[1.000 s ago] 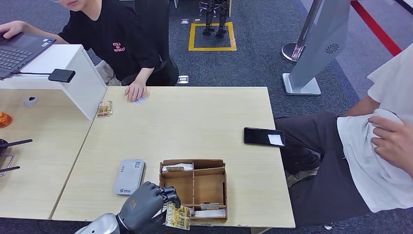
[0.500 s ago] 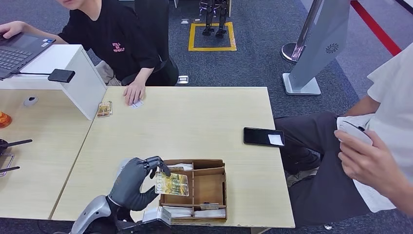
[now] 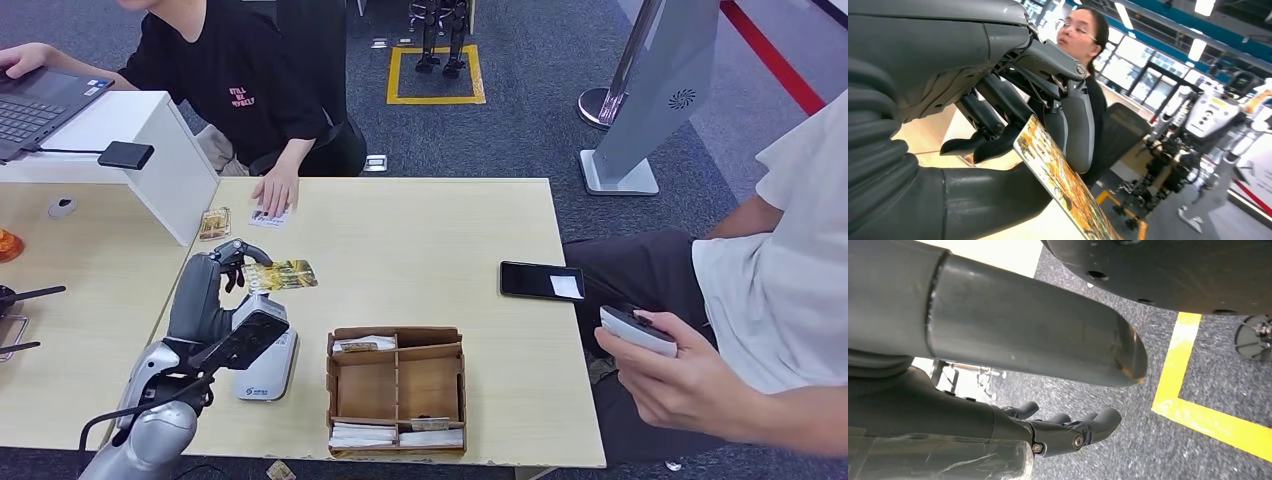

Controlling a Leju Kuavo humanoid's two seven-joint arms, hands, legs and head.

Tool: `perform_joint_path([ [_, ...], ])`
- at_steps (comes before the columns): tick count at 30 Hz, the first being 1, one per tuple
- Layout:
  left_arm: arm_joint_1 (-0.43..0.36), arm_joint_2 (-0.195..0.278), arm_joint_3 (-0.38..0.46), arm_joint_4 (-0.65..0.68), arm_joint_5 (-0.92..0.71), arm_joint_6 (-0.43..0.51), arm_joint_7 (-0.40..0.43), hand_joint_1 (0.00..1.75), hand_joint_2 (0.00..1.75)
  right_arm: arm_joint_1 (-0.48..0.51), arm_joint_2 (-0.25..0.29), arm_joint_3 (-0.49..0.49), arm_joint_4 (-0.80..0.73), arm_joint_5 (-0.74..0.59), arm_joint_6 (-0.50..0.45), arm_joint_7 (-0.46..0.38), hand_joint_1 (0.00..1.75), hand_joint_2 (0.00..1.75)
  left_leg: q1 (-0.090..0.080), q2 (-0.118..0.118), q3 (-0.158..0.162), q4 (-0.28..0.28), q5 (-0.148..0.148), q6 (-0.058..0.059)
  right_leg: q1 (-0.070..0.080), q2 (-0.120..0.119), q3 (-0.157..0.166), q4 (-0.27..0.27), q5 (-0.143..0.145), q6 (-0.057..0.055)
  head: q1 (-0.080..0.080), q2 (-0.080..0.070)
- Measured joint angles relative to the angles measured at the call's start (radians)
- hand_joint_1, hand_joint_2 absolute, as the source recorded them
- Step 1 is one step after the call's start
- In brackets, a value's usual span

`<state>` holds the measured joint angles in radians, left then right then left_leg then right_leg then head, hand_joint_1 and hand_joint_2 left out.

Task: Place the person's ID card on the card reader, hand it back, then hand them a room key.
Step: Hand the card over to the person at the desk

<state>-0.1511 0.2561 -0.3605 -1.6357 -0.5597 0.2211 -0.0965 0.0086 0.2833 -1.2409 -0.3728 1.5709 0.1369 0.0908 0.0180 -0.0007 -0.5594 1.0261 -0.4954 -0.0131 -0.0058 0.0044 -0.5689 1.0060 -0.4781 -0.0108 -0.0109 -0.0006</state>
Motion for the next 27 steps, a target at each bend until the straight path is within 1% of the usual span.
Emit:
perform_joint_path([
  [5, -0.049, -0.01, 0.066, 0.071, 0.004, -0.006, 0.025, 1.75, 1.75, 0.0, -0.006, 0.021, 0.024, 0.0, -0.014, 0.002, 0.0, 0.0, 0.0, 0.0, 0.0, 0.0, 0.0, 0.0, 0.0, 0.0, 0.0, 0.0, 0.0, 0.0, 0.0, 0.0],
  [11, -0.09, -0.022, 0.114, 0.142, -0.002, -0.002, 0.048, 1.75, 1.75, 0.001, -0.011, 0.041, 0.047, 0.0, -0.031, 0.006, 0.0, 0.0, 0.0, 0.0, 0.0, 0.0, 0.0, 0.0, 0.0, 0.001, 0.0, 0.0, 0.0, -0.001, 0.0, 0.0],
  [17, -0.158, -0.039, 0.19, 0.25, -0.006, 0.007, 0.05, 1.75, 1.75, 0.0, -0.024, 0.067, 0.079, 0.0, -0.049, 0.008, 0.0, 0.0, 0.0, 0.0, 0.0, 0.0, 0.001, 0.0, 0.0, 0.0, 0.0, 0.0, 0.001, -0.001, 0.0, 0.0],
  [21, -0.183, -0.051, 0.215, 0.29, -0.014, 0.016, 0.051, 1.75, 1.75, -0.002, -0.03, 0.074, 0.093, 0.0, -0.051, 0.008, 0.0, 0.0, 0.0, 0.0, 0.0, 0.0, 0.001, 0.0, 0.0, 0.0, 0.0, 0.0, 0.001, -0.001, 0.0, 0.0],
  [27, -0.194, -0.064, 0.237, 0.323, -0.039, 0.043, 0.065, 1.75, 1.75, -0.002, -0.034, 0.081, 0.106, 0.0, -0.057, 0.008, 0.0, 0.0, 0.0, 0.0, 0.0, 0.0, 0.001, 0.0, 0.0, 0.001, 0.0, 0.0, 0.001, -0.001, 0.0, 0.0],
])
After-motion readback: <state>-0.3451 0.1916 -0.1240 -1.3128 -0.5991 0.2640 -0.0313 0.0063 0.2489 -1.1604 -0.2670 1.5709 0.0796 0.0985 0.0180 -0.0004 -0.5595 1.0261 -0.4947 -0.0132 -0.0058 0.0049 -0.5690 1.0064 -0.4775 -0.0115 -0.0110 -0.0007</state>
